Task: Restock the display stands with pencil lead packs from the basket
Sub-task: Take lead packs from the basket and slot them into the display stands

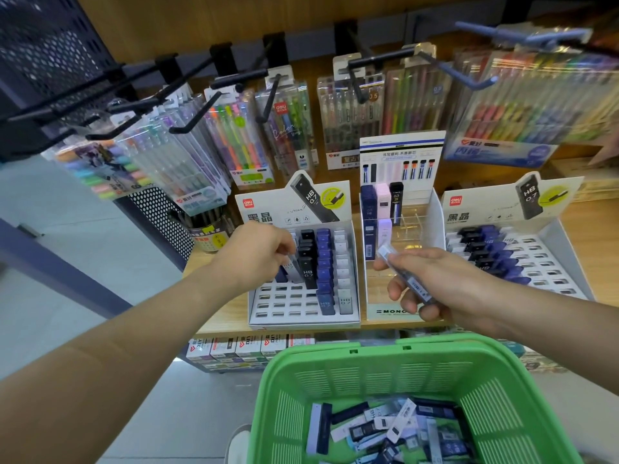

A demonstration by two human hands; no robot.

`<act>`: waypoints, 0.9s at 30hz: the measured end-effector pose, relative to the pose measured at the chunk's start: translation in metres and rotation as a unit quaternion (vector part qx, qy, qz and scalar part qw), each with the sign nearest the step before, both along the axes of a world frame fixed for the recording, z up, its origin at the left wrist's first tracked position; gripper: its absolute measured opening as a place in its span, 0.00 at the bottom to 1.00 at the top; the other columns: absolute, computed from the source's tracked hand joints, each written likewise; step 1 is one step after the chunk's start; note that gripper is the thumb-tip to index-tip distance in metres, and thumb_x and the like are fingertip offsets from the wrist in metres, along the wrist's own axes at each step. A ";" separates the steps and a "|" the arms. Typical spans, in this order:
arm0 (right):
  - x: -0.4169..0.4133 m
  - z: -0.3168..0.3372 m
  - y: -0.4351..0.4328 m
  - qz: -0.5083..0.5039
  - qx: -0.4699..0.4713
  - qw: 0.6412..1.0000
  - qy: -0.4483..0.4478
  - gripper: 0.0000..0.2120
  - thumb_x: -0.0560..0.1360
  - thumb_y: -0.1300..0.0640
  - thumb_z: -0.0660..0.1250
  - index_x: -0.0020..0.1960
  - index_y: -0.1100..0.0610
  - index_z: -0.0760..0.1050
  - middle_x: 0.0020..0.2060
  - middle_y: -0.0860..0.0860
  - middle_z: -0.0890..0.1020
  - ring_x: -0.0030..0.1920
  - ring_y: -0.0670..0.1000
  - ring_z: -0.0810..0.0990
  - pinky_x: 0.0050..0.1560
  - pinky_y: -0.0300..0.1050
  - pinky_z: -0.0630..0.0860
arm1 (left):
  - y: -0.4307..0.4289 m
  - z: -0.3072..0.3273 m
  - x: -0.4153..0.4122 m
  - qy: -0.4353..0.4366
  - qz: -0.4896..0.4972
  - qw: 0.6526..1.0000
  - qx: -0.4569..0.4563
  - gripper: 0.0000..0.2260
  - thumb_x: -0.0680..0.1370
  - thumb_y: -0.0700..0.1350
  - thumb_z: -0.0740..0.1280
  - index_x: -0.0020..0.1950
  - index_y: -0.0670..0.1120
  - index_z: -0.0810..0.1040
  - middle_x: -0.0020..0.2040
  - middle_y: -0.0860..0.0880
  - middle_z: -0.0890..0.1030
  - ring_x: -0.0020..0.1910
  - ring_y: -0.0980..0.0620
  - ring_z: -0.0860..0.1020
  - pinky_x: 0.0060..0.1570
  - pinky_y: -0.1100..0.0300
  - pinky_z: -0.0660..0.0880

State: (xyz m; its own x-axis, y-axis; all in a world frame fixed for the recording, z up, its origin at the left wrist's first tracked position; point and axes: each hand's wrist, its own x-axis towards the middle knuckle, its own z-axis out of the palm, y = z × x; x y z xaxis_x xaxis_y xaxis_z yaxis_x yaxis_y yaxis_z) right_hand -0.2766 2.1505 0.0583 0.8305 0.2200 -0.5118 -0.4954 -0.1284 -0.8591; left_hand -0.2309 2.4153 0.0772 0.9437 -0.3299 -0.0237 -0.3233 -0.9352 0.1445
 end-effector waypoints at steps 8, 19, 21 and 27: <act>-0.004 0.001 0.002 -0.026 -0.005 1.000 0.007 0.11 0.82 0.57 0.61 0.54 0.61 0.80 0.33 0.52 0.75 0.27 0.48 0.74 0.21 0.38 0.66 | -0.002 -0.019 0.006 -0.047 -0.021 0.999 0.019 0.08 0.78 0.42 0.67 0.53 0.48 0.84 0.51 0.48 0.78 0.54 0.46 0.71 0.55 0.51 0.71; -0.008 0.006 -0.001 0.012 0.052 0.999 -0.008 0.08 0.81 0.58 0.63 0.54 0.57 0.80 0.39 0.54 0.85 0.37 0.50 0.84 0.38 0.45 0.82 | -0.022 0.002 0.006 -0.039 0.060 0.994 -0.083 0.11 0.76 0.39 0.64 0.53 0.48 0.83 0.50 0.52 0.84 0.51 0.51 0.80 0.56 0.55 0.76; -0.008 0.007 -0.002 0.011 0.065 0.998 0.007 0.09 0.82 0.57 0.62 0.53 0.58 0.81 0.35 0.54 0.83 0.29 0.48 0.80 0.28 0.40 0.78 | -0.034 0.019 -0.001 0.006 0.058 0.976 -0.211 0.11 0.76 0.37 0.67 0.49 0.52 0.84 0.46 0.56 0.84 0.47 0.58 0.80 0.54 0.60 0.77; -0.006 0.015 0.001 0.046 0.097 0.993 0.043 0.16 0.79 0.55 0.58 0.42 0.57 0.82 0.24 0.51 0.69 0.20 0.45 0.60 0.19 0.35 0.57 | -0.070 0.051 -0.027 0.202 -0.054 0.907 -0.365 0.12 0.71 0.36 0.74 0.51 0.50 0.83 0.44 0.54 0.85 0.40 0.58 0.80 0.46 0.67 0.78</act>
